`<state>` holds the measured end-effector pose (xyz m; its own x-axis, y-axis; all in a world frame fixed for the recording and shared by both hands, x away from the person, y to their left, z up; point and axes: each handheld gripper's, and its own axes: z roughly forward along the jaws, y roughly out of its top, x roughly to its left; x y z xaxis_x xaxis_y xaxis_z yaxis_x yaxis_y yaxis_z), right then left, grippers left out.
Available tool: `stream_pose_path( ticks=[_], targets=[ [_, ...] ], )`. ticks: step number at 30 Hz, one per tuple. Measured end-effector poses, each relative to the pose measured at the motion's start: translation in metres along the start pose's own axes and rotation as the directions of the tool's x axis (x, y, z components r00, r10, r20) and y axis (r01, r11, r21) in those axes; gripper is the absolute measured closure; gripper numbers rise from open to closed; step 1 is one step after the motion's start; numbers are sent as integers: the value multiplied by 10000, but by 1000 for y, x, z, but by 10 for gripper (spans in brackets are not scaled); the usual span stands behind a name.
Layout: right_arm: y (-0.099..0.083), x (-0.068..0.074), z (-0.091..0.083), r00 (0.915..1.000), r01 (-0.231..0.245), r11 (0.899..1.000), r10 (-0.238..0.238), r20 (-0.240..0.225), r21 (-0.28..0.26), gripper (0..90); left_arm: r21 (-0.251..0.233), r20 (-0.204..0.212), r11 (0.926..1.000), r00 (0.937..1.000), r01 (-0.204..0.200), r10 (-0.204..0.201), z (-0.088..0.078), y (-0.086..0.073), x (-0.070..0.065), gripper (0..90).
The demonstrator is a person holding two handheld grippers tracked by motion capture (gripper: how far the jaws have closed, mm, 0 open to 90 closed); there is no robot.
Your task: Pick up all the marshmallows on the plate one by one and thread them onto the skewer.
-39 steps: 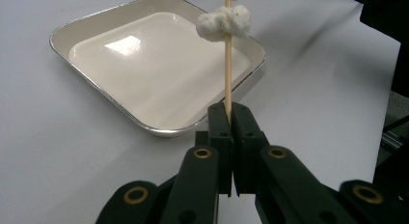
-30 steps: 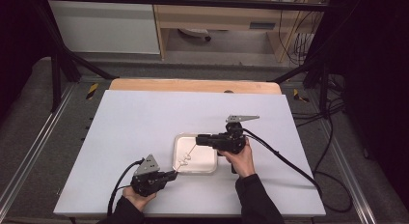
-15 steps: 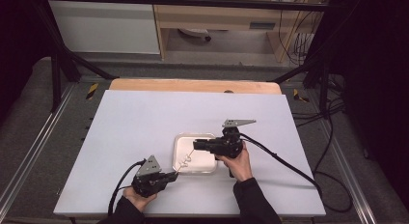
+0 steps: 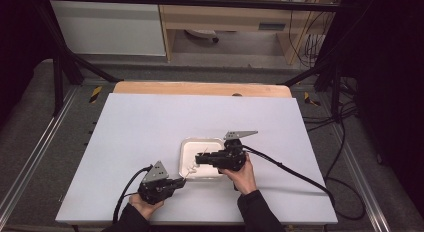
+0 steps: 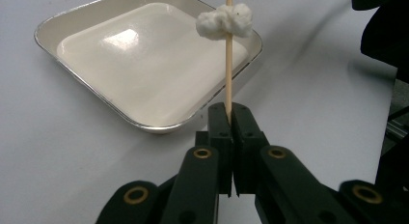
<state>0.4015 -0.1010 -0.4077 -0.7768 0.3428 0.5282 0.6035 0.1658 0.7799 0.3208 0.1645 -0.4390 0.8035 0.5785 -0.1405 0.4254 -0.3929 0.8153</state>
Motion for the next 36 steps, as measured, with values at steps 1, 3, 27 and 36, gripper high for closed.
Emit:
stream_pose_path(
  ticks=[1, 3, 27, 36],
  targets=[
    [0, 0, 0, 10000, -14, 10000, 14, 8, 10, 781, -45, 17, 10000, 10000, 14, -14, 0, 0, 0, 884],
    [-1, 0, 1, 10000, -52, 10000, 52, -14, 50, 777, -57, 35, 10000, 10000, 35, -34, 0, 0, 0, 884],
    [-12, -6, -45, 9430, 1557, 9865, -1637, 2897, 507, 132, -360, -40, 9989, 9995, 313, -315, -3, 0, 7, 883],
    [-34, -24, -68, 9083, 1457, 9851, -1697, 3823, 911, 15, -352, -16, 9986, 9992, 386, -387, -4, 2, 8, 883]
  ],
)
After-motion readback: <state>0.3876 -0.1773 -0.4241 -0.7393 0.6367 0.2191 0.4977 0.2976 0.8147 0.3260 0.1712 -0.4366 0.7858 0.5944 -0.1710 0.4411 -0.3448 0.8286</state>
